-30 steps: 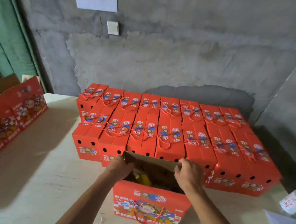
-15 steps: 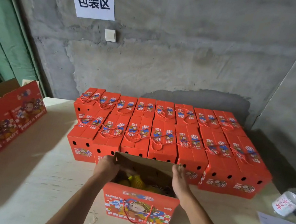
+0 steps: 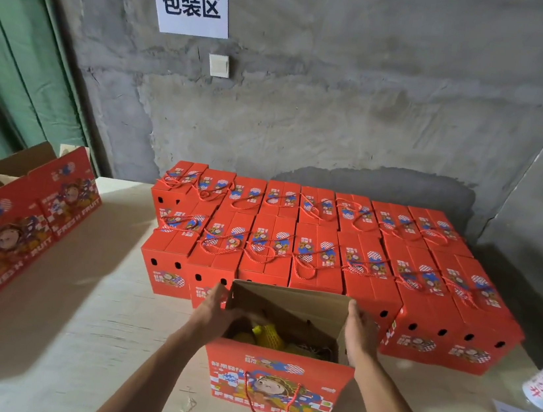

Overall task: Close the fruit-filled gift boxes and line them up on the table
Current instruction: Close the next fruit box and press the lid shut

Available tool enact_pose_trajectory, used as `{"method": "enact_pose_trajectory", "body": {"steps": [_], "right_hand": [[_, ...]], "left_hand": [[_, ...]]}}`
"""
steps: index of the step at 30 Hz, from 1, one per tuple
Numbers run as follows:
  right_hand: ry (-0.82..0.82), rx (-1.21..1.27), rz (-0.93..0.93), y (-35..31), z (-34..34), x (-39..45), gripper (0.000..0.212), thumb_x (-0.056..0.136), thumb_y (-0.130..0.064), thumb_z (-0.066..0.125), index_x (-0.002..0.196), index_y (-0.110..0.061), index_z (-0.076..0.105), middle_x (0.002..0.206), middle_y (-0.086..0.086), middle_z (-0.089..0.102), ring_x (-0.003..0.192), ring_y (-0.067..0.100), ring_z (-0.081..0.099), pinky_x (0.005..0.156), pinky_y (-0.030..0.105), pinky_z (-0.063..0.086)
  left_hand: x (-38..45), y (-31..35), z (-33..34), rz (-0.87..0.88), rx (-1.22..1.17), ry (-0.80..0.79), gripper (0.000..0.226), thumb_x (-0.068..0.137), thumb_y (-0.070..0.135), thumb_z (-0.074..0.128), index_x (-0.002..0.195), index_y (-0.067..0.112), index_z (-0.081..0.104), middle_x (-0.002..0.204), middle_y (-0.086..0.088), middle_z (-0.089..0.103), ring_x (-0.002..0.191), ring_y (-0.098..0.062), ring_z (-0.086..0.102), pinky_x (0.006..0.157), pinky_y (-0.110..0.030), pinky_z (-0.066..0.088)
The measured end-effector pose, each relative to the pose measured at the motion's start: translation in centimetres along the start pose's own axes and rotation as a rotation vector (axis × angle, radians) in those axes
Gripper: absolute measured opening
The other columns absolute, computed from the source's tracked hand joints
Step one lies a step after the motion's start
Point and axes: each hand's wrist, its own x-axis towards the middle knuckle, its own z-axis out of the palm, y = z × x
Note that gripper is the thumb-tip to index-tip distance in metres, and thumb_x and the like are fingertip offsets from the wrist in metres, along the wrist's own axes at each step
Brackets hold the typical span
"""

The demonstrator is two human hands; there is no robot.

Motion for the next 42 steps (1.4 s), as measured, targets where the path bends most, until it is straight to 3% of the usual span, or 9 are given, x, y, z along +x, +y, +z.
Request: {"method": "enact_pose_trajectory", "body": {"steps": [4,8,11,15,21,24,28,36,42], "right_hand": [[-0.067,0.105,0.057,0.2,0.4,-0.1,0.051,0.106,-0.05,0.047,0.143,-0.016,0.055,0.151,0.011,0.051,0.13,0.03,0.052,0.1,0.036,0.04],[-0.106,0.072,0.004,1.2,1.0,-0.3,0.044,0.1,-0.051,0.058,0.127,-0.017,0.063,0.136,0.005,0.06,0.108,0.02,0.055,0.085,0.032,0.041],[-0.118,0.058,-0.009,1.3,1.2,-0.5,0.042,0.101,-0.055,0.054,0.126,-0.022,0.059,0.132,0.006,0.058,0.113,0.027,0.057,0.079,0.031,0.045],[-0.28,-0.133,-0.052,1.9,1.7,-0.5,0.069,0.107,-0.057,0.029,0.164,-0.023,0.01,0.172,-0.002,0.007,0.157,0.02,0.013,0.124,0.042,0.017],[-0.366,-0.317,-0.225,5.5,0.5,-0.9,0.07,0.111,-0.039,0.035,0.164,-0.02,-0.006,0.172,0.0,-0.004,0.158,0.016,0.004,0.117,0.025,0.009],[-0.329,-0.399,-0.282,6.1,0.3,-1.1,0.073,0.109,-0.032,0.044,0.164,-0.013,0.0,0.172,0.009,0.005,0.158,0.021,0.011,0.122,0.03,0.016],[-0.152,-0.522,-0.489,5.6,0.4,-1.5,0.066,0.103,-0.016,0.057,0.155,0.005,0.021,0.157,0.03,0.038,0.143,0.039,0.045,0.107,0.043,0.047],[0.083,-0.533,-0.718,5.7,0.5,-0.9,0.056,0.079,-0.012,0.088,0.126,-0.001,0.058,0.11,0.01,0.071,0.088,0.027,0.075,0.064,0.028,0.058],[0.108,-0.707,-0.92,5.8,0.6,-1.2,0.061,0.077,-0.064,0.079,0.108,-0.012,0.074,0.119,0.001,0.073,0.106,0.018,0.068,0.085,0.033,0.058]], "left_hand": [[-1.4,-0.9,-0.5,0.018,-0.298,-0.161,0.042,0.096,-0.006,0.062,0.131,0.012,0.047,0.125,-0.013,0.057,0.113,-0.031,0.062,0.077,-0.03,0.061],[-1.9,0.5,-0.2,-0.039,-0.385,-0.272,0.055,0.1,0.004,0.06,0.116,0.056,0.069,0.109,0.002,0.069,0.097,-0.008,0.071,0.08,-0.02,0.057],[-1.0,1.8,-0.2,-0.162,-0.112,-0.214,0.028,0.105,0.032,0.055,0.127,0.025,0.071,0.124,-0.004,0.067,0.117,-0.018,0.065,0.103,-0.033,0.052],[-1.1,-0.1,-0.6,-0.24,-0.229,-0.19,0.032,0.107,0.032,0.049,0.097,0.017,0.076,0.1,-0.005,0.074,0.096,-0.021,0.07,0.075,-0.022,0.056],[-1.8,-2.7,-0.1,-0.054,-0.342,-0.28,0.047,0.104,0.0,0.051,0.108,0.038,0.079,0.112,0.02,0.072,0.103,-0.004,0.07,0.084,-0.027,0.059],[-1.2,-3.5,0.5,-0.048,-0.192,-0.104,0.039,0.096,-0.006,0.061,0.115,0.026,0.072,0.115,-0.002,0.068,0.114,-0.031,0.065,0.091,-0.05,0.06],[0.1,-3.7,0.9,0.09,0.24,-0.018,0.04,0.087,0.025,0.079,0.124,0.018,0.066,0.123,0.0,0.064,0.108,-0.022,0.064,0.087,-0.04,0.057],[0.9,-3.1,2.6,0.158,0.294,0.082,0.128,0.079,0.015,0.086,0.162,0.017,-0.011,0.17,-0.014,0.003,0.141,-0.044,0.041,0.097,-0.051,0.053],[0.1,-4.2,3.4,0.253,0.54,0.147,0.073,0.087,0.038,0.078,0.151,0.023,0.045,0.164,-0.017,0.023,0.152,-0.04,0.017,0.115,-0.062,0.038]]}}
